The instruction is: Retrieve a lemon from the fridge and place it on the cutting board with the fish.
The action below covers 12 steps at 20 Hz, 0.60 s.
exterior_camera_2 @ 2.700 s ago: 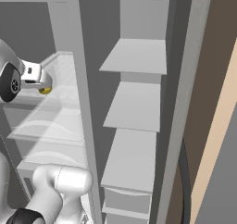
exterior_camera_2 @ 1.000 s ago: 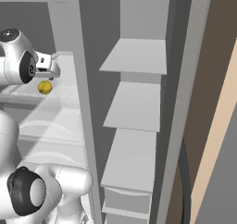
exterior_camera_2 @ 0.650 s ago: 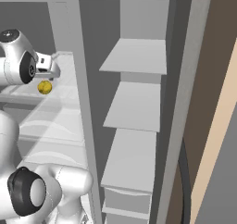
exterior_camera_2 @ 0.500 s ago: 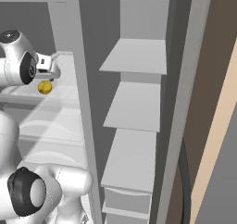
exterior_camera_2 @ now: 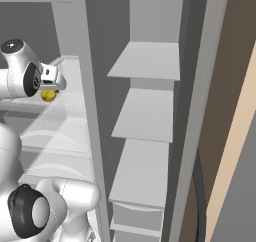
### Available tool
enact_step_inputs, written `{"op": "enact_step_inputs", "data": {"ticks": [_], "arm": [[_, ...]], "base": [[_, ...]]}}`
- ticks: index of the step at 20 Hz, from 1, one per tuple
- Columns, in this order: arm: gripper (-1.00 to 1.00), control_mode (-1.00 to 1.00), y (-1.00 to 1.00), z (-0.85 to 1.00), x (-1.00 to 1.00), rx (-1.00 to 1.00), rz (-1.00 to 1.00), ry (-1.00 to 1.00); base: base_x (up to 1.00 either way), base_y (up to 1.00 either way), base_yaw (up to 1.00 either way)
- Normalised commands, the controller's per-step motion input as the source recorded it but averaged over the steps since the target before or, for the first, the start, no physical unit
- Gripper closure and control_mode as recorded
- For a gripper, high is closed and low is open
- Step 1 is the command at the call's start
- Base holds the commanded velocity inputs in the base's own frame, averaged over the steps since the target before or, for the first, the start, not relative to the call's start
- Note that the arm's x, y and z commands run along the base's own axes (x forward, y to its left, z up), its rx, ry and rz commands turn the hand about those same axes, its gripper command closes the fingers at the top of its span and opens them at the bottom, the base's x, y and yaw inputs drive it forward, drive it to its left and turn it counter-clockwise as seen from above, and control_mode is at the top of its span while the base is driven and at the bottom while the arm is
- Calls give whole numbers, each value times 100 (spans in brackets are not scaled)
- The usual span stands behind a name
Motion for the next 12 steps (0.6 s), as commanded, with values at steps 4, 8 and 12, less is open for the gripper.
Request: {"op": "enact_step_inputs", "data": {"ticks": [4, 8, 12], "arm": [[-100, -100, 0, -13, 0, 0, 0, 0], [-100, -100, 0, -10, 0, 0, 0, 0], [-100, -100, 0, -5, 4, 0, 0, 0]], "base": [[0, 0, 0], [0, 0, 0], [0, 0, 0]]}}
